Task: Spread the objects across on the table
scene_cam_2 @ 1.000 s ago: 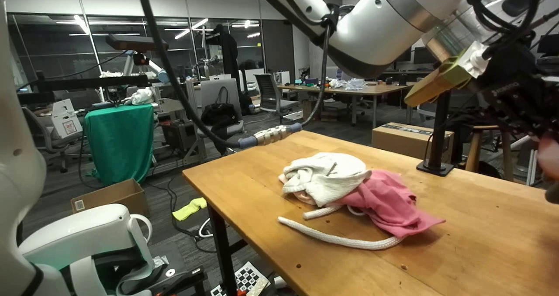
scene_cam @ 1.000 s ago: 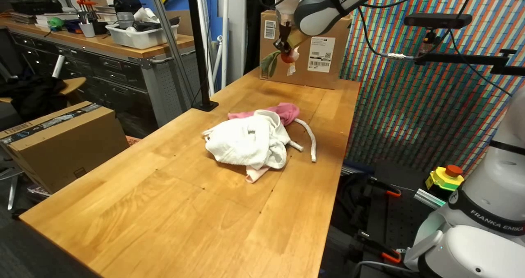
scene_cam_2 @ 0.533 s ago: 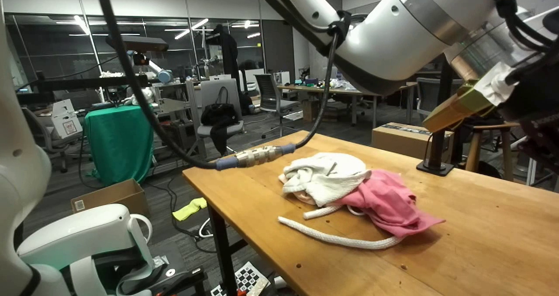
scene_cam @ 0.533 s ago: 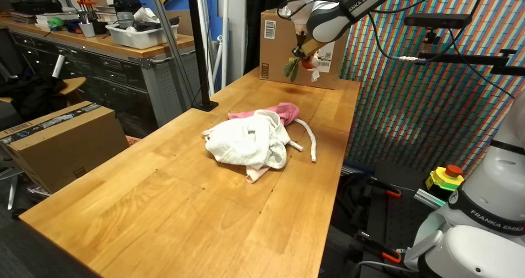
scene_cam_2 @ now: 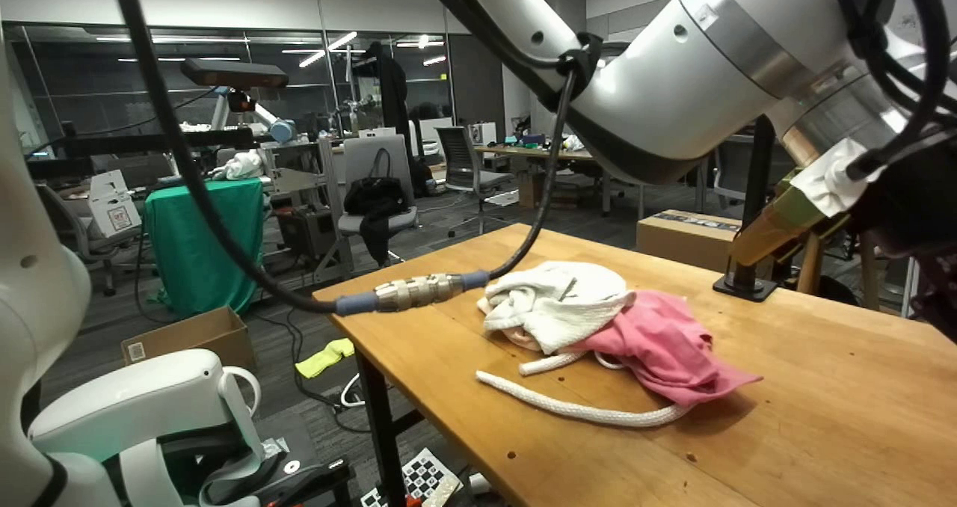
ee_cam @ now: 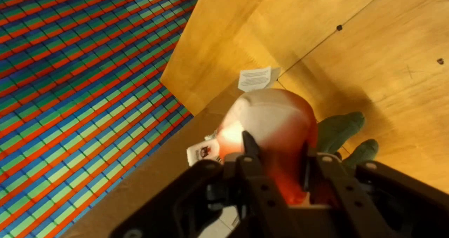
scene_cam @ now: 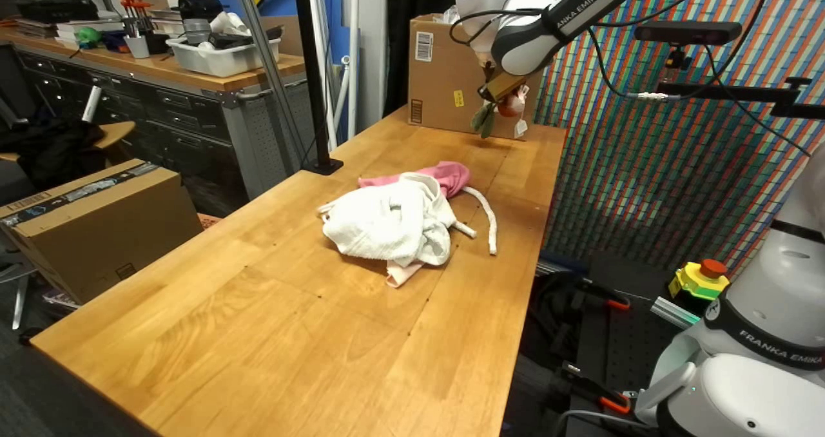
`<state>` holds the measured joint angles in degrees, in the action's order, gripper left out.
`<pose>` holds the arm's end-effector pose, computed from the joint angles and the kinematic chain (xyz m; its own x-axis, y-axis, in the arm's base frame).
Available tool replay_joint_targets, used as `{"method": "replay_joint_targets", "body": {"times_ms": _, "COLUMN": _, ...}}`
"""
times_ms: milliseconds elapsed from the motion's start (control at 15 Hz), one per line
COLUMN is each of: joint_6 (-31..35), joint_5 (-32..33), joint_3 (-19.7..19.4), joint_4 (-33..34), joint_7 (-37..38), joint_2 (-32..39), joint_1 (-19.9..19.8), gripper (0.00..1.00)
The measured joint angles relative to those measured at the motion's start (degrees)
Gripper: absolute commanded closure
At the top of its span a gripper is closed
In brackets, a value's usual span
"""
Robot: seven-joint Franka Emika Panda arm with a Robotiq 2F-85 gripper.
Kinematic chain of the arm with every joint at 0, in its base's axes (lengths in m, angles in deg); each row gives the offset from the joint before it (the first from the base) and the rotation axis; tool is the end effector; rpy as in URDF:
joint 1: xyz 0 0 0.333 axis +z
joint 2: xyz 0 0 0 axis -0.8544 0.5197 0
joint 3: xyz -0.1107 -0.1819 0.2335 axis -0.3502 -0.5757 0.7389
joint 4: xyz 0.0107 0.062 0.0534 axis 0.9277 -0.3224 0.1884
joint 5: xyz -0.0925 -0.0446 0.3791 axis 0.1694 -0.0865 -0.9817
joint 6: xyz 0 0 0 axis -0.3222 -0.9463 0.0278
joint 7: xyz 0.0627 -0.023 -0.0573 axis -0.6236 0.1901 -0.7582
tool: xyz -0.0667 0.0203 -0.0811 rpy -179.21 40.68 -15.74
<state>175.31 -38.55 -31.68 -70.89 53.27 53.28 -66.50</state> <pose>0.5402 -0.2597 0.3878 0.7581 -0.5243 0.3879 -0.6423 -0.4970 0.5835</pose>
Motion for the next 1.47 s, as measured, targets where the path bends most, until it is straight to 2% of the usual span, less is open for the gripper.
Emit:
{"method": "replay_joint_targets", "body": {"times_ms": 333, "joint_6": -1.18, "joint_5": 0.04, "joint_3": 0.71, "joint_4": -0.24, "joint_7": 0.96, "joint_2": 0.00, "joint_1": 0.07, "gripper": 0.02}}
{"method": "replay_joint_targets", "body": {"times_ms": 600, "joint_6": -0.99, "joint_5": 0.04, "joint_3": 2.86, "joint_4": -0.73, "joint_7": 0.89, "joint_2": -0.85, "joint_1": 0.64, "gripper": 0.00}}
{"method": "replay_joint_targets", "body": {"times_ms": 933, "joint_6": 0.78, "joint_5": -1.50, "joint_3": 9.81, "joint_4": -5.14, "joint_7": -0.56, "joint_2": -6.30, "joint_1": 4.70, "gripper": 0.00}}
{"method": "replay_joint_targets", "body": {"times_ms": 1467, "joint_6": 2.80, "joint_5": -14.00, "joint_3": 20.32, "joint_4": -12.19, "joint_7": -12.25, "joint_2": -14.22, "joint_1": 13.13, "gripper": 0.00}}
